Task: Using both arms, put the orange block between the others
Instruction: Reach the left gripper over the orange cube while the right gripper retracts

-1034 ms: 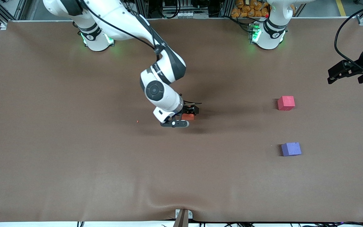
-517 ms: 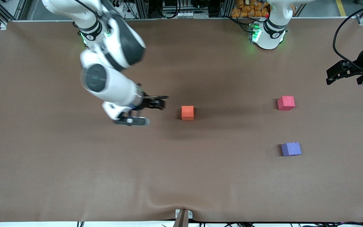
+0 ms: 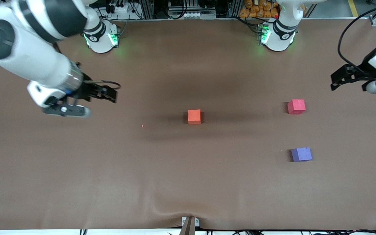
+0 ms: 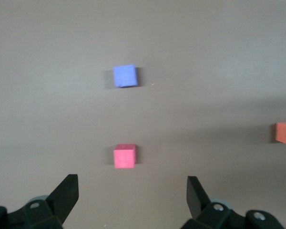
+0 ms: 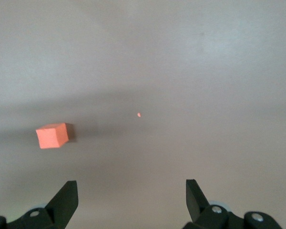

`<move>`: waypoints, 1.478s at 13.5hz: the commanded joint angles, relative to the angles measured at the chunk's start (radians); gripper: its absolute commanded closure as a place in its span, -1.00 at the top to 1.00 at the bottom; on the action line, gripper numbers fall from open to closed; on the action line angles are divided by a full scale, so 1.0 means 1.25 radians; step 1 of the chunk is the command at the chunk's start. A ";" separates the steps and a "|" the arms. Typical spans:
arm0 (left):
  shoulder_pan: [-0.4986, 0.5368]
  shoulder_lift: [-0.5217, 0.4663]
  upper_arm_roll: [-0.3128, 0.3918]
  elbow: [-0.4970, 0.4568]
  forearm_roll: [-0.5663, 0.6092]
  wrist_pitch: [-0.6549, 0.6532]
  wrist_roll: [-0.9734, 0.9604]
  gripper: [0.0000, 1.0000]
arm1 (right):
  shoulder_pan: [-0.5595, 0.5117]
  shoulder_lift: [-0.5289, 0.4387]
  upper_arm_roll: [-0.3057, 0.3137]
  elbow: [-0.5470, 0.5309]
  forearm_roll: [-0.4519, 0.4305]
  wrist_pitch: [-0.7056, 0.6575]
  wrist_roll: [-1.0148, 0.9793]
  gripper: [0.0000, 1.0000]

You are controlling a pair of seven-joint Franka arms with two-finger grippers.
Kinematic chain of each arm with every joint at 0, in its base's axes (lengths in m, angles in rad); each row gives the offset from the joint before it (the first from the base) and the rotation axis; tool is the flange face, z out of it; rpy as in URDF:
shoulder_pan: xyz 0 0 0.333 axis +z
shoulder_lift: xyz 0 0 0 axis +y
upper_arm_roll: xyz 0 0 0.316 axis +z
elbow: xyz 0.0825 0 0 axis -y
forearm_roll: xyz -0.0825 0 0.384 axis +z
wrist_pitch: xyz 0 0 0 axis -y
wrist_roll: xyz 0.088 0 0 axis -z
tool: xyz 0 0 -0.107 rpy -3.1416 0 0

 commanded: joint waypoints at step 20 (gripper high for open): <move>-0.464 0.465 -0.033 0.092 0.023 0.311 -0.596 1.00 | -0.179 -0.099 -0.092 -0.013 -0.077 -0.134 -0.338 1.00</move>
